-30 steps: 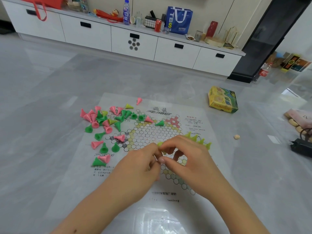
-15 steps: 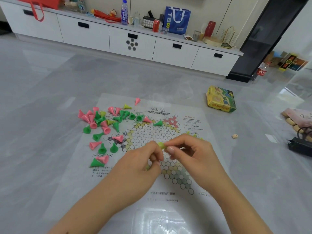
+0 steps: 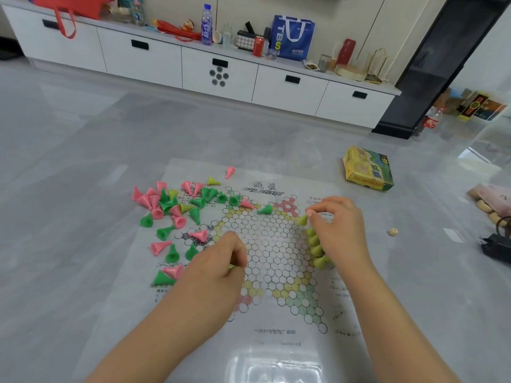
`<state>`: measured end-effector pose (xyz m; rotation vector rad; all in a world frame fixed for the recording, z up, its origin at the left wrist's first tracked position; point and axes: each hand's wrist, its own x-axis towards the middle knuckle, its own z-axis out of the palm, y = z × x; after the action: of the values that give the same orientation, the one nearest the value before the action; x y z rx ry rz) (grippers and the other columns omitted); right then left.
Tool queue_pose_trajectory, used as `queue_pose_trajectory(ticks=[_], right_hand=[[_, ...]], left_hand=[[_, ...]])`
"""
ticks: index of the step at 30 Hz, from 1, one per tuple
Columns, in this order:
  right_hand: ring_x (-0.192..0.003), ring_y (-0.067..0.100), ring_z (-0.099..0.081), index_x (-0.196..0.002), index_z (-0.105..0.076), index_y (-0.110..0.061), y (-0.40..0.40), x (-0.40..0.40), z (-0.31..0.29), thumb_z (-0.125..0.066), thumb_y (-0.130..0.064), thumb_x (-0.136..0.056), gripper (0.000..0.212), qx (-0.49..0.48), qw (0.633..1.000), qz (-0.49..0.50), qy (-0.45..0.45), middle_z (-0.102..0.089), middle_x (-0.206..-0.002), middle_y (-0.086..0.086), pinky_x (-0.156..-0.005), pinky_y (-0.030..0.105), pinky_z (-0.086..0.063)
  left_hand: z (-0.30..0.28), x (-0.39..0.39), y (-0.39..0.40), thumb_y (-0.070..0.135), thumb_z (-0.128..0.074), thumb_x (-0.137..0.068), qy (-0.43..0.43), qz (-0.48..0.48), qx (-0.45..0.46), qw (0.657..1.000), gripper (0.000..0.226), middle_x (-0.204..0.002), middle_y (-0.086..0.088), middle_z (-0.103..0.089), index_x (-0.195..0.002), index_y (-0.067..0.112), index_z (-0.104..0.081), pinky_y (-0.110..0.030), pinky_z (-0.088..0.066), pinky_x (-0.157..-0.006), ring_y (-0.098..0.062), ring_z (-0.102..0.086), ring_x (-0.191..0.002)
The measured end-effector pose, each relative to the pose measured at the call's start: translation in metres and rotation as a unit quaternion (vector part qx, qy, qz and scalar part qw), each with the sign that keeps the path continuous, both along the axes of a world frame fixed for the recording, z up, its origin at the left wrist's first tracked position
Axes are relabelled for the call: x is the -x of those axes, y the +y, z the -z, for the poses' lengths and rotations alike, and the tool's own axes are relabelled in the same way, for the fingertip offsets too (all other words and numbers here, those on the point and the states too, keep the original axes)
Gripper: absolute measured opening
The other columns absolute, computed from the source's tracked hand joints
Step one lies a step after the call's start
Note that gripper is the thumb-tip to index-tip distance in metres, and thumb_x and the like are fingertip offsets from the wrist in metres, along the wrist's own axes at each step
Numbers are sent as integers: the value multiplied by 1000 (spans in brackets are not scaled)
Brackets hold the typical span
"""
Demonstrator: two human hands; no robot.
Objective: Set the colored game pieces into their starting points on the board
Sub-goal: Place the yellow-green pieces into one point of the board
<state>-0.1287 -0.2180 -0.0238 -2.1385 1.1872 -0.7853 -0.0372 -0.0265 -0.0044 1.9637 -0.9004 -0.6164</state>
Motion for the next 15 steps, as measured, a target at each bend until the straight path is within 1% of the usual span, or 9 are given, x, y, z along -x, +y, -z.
queue_pose_trajectory(ticks=[2,4,6,8,9,11,13,15], right_hand=[[-103,34,-57,-60,-56,-41,-2,-4,7,-64,-22,-81,30,-6,1000,19,8,-43,-103,-15,-83,53,-49],[-98,36,-59,-59,-57,-40,-3,-5,11,-65,-23,-81,29,-4,999,33,14,-43,-101,-16,-79,56,-50],[-101,35,-56,-62,-59,-38,-4,-5,12,-65,-21,-81,26,13,999,35,30,-47,-104,-11,-80,54,-49],[-108,29,-51,-72,-67,-28,-5,-4,13,-64,-18,-82,14,26,998,36,45,-51,-109,-3,-88,51,-45],[-110,28,-49,-76,-69,-24,-6,-3,13,-64,-17,-82,10,30,998,34,47,-51,-109,-2,-90,50,-44],[-114,26,-46,-79,-70,-22,-6,-1,14,-64,-18,-83,8,34,997,32,57,-52,-110,-3,-93,48,-42],[-117,24,-43,-82,-71,-22,-6,-1,12,-63,-21,-84,8,45,995,37,80,-54,-117,-1,-96,45,-38],[-119,23,-39,-86,-71,-22,-5,0,10,-61,-23,-85,10,59,991,43,107,-54,-122,-1,-95,39,-33]], left_hand=[[0,-2,1,0,-36,-87,4,-15,2,1000,21,-74,1,-50,-80,18,-46,-9,-36,-45,-6,-39,-55],[2,-5,2,1,-37,-87,6,-17,4,1000,24,-79,0,-52,-79,21,-45,-8,-37,-48,-7,-41,-59],[4,-7,4,1,-37,-88,2,-15,6,1000,25,-79,-1,-52,-78,23,-45,-9,-37,-52,-8,-41,-60],[4,-9,5,1,-37,-88,-1,-13,9,1000,25,-78,0,-52,-78,23,-45,-10,-37,-53,-8,-40,-61],[4,-9,5,1,-37,-88,-2,-12,10,1000,25,-78,0,-52,-79,23,-45,-9,-37,-53,-8,-41,-61],[5,-9,6,2,-39,-88,-7,-9,11,1000,25,-79,0,-53,-79,24,-45,-9,-38,-56,-7,-43,-62],[5,-9,6,3,-39,-89,-13,-6,8,1000,25,-82,0,-56,-79,26,-45,-10,-39,-58,-6,-45,-63],[6,-9,6,4,-39,-89,-14,-5,4,1000,25,-84,-2,-57,-79,27,-45,-12,-40,-55,-7,-45,-63]])
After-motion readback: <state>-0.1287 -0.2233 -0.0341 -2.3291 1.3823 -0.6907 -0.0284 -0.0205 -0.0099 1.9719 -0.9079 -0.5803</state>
